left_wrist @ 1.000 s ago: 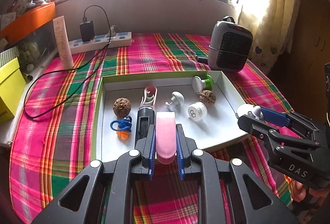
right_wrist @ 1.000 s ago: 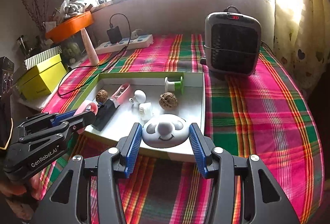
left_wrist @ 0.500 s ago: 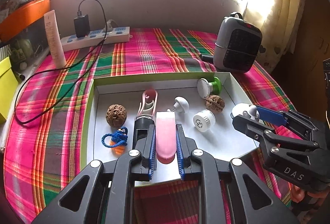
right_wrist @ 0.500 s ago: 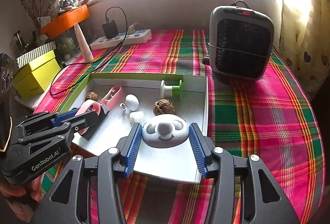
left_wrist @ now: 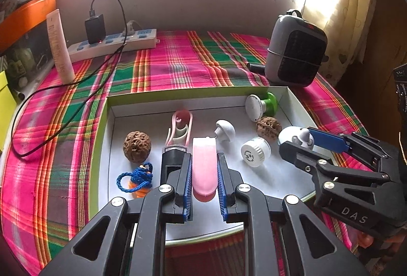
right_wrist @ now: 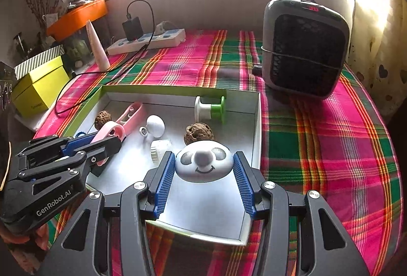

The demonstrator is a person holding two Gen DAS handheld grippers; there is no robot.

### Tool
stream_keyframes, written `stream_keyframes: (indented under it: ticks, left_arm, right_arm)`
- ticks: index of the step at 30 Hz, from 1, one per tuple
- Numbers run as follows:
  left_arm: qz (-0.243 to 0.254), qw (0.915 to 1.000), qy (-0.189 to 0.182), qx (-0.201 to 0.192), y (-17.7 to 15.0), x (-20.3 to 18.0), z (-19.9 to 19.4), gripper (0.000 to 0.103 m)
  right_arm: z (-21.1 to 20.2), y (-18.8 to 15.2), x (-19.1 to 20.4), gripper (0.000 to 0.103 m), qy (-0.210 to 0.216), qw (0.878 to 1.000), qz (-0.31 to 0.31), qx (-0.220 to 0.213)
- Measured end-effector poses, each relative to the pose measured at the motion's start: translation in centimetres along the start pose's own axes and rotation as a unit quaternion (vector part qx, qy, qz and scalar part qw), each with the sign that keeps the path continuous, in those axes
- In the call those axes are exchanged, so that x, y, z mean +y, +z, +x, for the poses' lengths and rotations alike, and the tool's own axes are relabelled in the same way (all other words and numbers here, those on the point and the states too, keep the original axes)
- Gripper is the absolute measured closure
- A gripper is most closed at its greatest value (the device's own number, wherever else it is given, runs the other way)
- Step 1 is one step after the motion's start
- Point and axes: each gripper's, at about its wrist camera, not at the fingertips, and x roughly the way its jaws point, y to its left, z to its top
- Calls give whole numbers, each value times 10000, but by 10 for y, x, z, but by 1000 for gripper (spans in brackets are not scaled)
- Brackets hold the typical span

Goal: Organize objects
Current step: 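Carry the pink paddle into the tray with the left gripper while the right carries the panda object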

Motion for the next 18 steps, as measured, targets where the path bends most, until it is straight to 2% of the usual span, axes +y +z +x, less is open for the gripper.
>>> stream_keyframes:
  ticks: [18]
  left_arm:
    - [33, 9999, -64, 95, 1, -2, 10, 87]
  right_arm:
    - [10, 1, 5, 55, -4, 9998, -181, 116]
